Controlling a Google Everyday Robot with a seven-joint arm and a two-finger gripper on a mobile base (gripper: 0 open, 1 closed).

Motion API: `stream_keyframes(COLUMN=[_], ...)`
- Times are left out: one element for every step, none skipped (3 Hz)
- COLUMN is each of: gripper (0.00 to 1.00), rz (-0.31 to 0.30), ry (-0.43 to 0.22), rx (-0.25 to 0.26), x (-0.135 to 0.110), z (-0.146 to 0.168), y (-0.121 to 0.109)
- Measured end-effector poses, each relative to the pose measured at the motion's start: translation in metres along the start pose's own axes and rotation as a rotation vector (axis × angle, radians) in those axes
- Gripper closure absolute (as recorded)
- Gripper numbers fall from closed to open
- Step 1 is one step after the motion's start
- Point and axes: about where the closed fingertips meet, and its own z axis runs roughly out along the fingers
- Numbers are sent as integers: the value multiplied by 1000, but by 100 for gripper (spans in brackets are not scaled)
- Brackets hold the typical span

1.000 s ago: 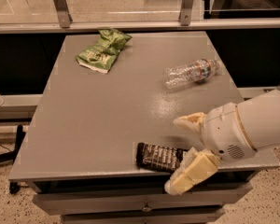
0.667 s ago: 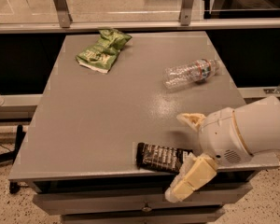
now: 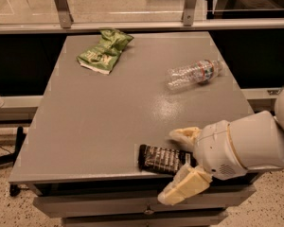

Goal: Move rxbar chocolate near green jalapeno chip bag

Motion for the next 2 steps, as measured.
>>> stream_keyframes(gripper=[41,63], rz=[-11,-13], ry=[-2,-4], rx=[3,10], x=[2,3], z=[4,5], y=[3,4])
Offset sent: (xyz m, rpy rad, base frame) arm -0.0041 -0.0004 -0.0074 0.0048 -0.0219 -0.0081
